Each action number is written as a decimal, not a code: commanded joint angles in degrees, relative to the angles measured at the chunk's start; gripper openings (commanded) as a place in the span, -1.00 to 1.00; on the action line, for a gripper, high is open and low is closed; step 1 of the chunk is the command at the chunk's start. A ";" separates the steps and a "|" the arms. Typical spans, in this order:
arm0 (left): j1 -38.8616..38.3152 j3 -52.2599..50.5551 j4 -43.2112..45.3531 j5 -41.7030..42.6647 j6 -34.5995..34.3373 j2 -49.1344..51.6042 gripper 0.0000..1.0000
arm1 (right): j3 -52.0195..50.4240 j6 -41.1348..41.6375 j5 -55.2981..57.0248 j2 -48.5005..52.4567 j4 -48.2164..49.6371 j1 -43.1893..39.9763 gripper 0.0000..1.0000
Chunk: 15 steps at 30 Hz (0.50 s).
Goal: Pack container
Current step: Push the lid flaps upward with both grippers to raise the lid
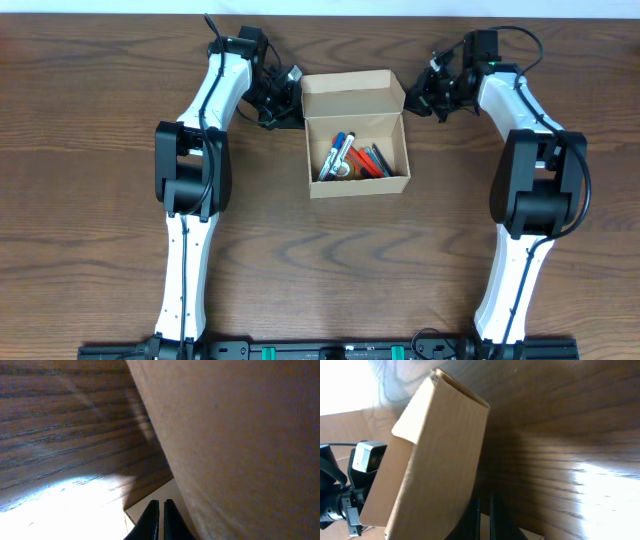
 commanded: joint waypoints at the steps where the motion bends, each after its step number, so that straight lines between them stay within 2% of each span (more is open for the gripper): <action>1: 0.00 1.01 -0.37 0.57 -0.22 0.00 -0.88 | -0.26 1.25 -2.03 2.56 0.22 1.31 -0.97; 6: 0.00 1.01 -0.44 0.57 -0.22 0.00 -0.88 | -0.26 1.38 -8.46 6.34 2.69 1.31 -0.97; 15: 0.15 1.01 -0.11 0.52 -0.15 0.00 -0.88 | -0.24 0.24 -9.46 8.09 3.69 0.74 -0.97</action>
